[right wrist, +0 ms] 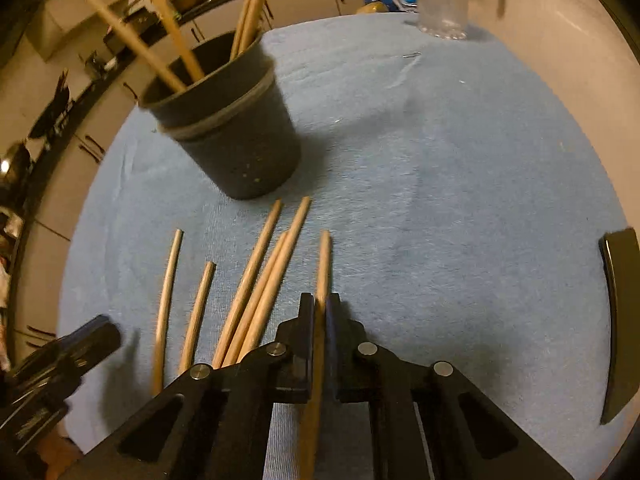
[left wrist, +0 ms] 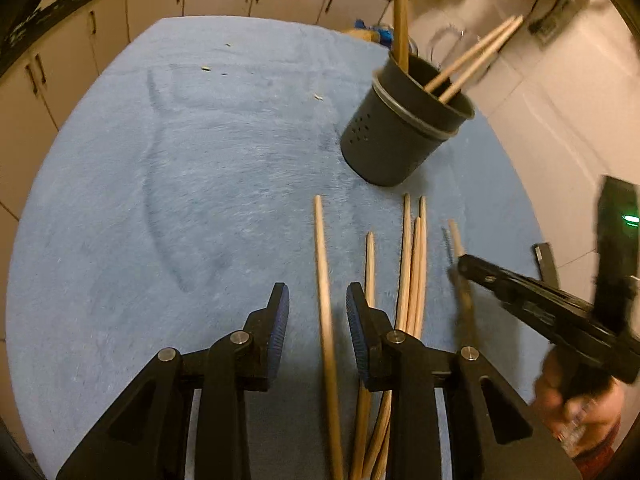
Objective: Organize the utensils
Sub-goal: 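Grasp a chopstick with the left gripper while the right gripper grasps another, then carry the left gripper's chopstick over the black cup while the right gripper lowers its own in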
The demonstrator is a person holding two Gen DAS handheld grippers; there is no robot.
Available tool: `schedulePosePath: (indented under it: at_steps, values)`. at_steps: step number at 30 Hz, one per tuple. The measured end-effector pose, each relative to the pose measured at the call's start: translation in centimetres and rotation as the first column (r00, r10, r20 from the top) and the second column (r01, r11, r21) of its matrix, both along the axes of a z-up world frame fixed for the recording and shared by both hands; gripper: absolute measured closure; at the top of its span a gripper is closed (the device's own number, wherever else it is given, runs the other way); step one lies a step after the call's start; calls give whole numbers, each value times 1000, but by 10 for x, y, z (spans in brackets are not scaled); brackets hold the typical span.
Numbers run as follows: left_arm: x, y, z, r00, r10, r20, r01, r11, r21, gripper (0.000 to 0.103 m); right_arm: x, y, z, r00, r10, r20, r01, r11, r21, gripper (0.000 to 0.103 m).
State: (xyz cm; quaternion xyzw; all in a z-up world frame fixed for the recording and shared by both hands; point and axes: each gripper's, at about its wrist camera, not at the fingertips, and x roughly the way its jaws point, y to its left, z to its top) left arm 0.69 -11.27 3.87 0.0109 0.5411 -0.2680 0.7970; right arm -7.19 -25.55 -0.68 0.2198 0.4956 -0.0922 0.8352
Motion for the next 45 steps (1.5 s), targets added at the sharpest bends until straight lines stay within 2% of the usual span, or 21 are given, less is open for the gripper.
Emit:
schedulePosePath:
  at_steps: [4,9,10,11,15,17,20,25,29,34,45]
  values:
    - [11,-22,-12,1000,-3,-30,5,997,76,76,-13,-12,5,998,-8,56,5,998,62,96]
    - [19,-36,-16,1000,16,-4,-15,988,153,88,-19,-20,6,996,-1,89,-8,994,107,96]
    - [19,-38,-16,1000,21,10,-22,985,171,97,-20,-21,7,996,0,93,-10,994,111,96]
    - [20,-39,-16,999,27,23,-31,982,187,97,-20,-21,8,995,3,97,-15,993,118,96]
    - [15,-32,-12,999,31,37,-37,988,148,97,-28,-24,12,991,11,136,-30,990,139,96]
    - [9,-18,-1,998,42,55,-48,993,105,97,-30,-20,18,984,15,176,-41,988,146,96]
    - [-6,1,28,988,62,139,-66,998,25,97,-39,-16,33,967,17,256,-53,989,135,96]
    - [-31,26,73,962,89,257,-69,994,-86,97,-59,-9,65,909,19,416,-66,993,99,96]
    - [-46,30,100,942,98,320,-64,991,-116,97,-74,-1,88,859,16,511,-54,997,60,97]
    - [-52,35,114,932,100,349,-50,988,-148,97,-82,1,103,831,7,556,-32,999,34,97]
    - [-50,29,126,923,107,369,-51,986,-159,97,-93,-4,111,818,-5,576,-21,999,37,97]
